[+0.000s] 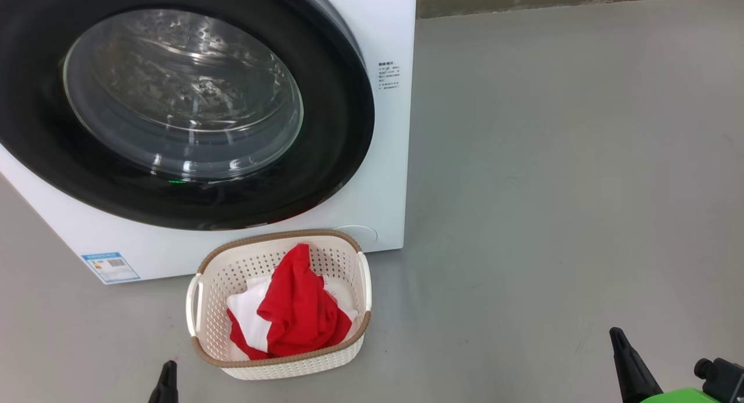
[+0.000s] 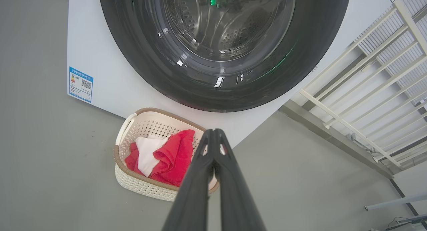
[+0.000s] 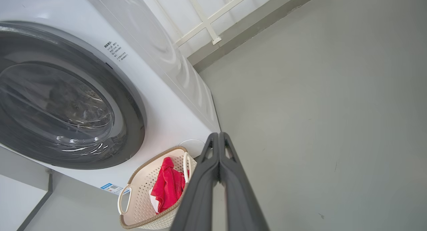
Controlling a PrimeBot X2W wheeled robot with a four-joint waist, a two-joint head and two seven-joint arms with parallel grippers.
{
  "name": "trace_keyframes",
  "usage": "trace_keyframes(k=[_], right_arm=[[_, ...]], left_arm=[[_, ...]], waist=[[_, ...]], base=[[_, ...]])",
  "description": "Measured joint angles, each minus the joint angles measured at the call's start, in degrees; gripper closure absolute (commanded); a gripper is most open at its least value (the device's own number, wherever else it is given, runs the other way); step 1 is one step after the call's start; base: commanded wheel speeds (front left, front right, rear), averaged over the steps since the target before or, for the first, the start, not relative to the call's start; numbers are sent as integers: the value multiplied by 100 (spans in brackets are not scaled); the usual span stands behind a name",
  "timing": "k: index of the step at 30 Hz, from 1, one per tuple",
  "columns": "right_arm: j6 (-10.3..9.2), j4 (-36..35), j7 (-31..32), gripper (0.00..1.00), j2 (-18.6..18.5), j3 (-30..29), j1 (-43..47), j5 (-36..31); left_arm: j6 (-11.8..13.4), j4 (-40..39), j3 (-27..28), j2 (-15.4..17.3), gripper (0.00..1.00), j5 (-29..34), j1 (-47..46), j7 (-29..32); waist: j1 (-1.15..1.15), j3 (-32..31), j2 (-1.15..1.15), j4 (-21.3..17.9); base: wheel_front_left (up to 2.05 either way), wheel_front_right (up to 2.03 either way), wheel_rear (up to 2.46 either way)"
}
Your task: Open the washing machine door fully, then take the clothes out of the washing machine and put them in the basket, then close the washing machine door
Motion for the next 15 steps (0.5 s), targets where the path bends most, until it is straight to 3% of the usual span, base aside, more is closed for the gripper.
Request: trace_keyframes(k=[15], right_arm=[[-1,-54,248,100,42,-76,-131,784]], left_arm=[[0,26,9,-30,100,-848,-138,256]], waist=[[0,-7,0,13]], base=[[0,0,0]])
